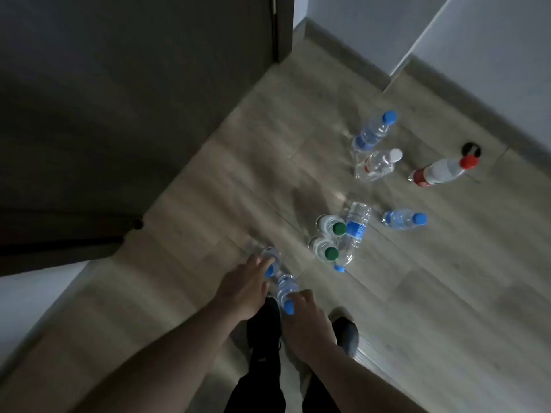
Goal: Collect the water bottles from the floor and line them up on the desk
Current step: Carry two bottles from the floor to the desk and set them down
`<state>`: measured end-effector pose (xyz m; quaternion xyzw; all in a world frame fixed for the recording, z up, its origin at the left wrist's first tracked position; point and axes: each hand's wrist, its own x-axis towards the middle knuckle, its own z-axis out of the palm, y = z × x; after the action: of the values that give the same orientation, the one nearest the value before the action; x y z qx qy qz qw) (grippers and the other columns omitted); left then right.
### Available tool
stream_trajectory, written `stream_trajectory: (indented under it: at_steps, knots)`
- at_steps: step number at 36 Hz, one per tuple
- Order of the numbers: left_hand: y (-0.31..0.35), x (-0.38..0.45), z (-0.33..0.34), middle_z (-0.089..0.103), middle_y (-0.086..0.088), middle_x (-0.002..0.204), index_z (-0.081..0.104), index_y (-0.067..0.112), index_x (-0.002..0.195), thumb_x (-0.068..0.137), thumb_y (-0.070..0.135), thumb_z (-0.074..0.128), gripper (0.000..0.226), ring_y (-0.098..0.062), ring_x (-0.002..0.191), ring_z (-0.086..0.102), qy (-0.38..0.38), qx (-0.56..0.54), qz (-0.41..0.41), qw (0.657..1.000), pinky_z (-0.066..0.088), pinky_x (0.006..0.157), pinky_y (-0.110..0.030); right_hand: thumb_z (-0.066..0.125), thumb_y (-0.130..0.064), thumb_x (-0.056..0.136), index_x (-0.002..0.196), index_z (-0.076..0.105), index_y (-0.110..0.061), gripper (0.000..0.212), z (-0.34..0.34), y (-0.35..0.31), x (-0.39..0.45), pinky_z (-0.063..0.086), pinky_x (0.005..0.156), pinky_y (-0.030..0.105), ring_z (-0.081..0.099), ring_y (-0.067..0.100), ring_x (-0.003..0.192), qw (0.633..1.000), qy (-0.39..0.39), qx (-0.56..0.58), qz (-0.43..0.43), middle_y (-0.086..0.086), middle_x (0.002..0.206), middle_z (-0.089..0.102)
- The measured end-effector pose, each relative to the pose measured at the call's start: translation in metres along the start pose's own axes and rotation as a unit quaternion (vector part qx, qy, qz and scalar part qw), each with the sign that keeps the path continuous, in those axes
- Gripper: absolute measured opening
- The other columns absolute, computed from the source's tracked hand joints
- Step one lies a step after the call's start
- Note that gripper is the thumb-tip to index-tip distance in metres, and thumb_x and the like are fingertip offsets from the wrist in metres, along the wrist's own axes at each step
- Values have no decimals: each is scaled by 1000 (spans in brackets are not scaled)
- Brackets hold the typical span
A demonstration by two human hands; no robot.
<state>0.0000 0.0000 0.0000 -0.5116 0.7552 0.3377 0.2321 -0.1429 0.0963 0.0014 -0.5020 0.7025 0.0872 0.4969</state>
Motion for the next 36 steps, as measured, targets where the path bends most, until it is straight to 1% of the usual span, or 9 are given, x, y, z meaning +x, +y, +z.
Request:
stream_trajectory:
  at_steps: [4,10,14,19,23,25,27,30,36]
  knots:
    - [2,17,14,45,-4,131,31,29,139,102,36,48,41,-30,101,64,5,28,-10,1000,47,74,-38,55,-22,92,129,49,-25,37,7,0,20,50,80,43,62,35,102,1000,-9,0,6,4,126,41]
    - [-1,37,24,52,-3,130,32,28,135,101,39,50,40,-31,100,67,11,59,-10,998,47,73,-40,50,-11,95,133,47,-19,38,10,5,41,51,85,44,61,35,105,1000,-16,-14,-5,6,138,35]
    - [3,37,12,60,-1,124,37,30,131,97,37,52,38,-32,99,68,8,54,-14,998,47,73,-38,53,-13,94,111,56,-23,20,-7,10,39,51,80,41,63,28,94,1000,6,30,2,0,120,46]
    - [16,9,-11,64,2,113,38,29,130,97,41,52,37,-27,91,69,23,71,-11,997,53,73,-39,63,-11,87,100,58,-20,17,-43,17,14,48,76,35,65,28,91,999,26,28,-11,-1,112,47]
    - [42,-37,-46,61,4,115,38,27,136,97,41,54,44,-23,92,68,40,69,-4,997,53,74,-36,65,-11,88,106,60,-18,20,-88,12,-32,52,79,35,65,27,96,999,38,15,-12,0,119,48]
    - [56,-68,-67,61,7,113,39,29,135,96,41,57,44,-18,88,67,58,52,-2,997,50,69,-31,67,-13,88,107,60,-18,20,-115,8,-63,53,83,37,64,27,100,999,42,9,-8,1,122,49]
    - [71,-103,-92,62,8,108,45,29,130,94,40,60,41,-15,82,67,67,45,-5,997,50,64,-29,66,-13,88,106,60,-19,20,-145,2,-97,52,78,36,64,28,98,999,51,3,-9,-1,122,48]
    - [99,-158,-135,64,9,97,52,27,119,86,39,72,41,-12,68,66,96,41,-2,995,48,53,-27,63,-15,87,99,58,-24,16,-197,-11,-155,41,67,30,64,27,89,998,56,-10,-35,-4,118,49]
    - [164,-284,-232,62,8,108,52,26,125,93,44,60,37,-14,82,67,136,25,23,990,51,63,-30,65,-15,83,96,62,-26,17,-296,-37,-293,37,64,31,65,30,86,996,76,-23,-44,-3,108,50]
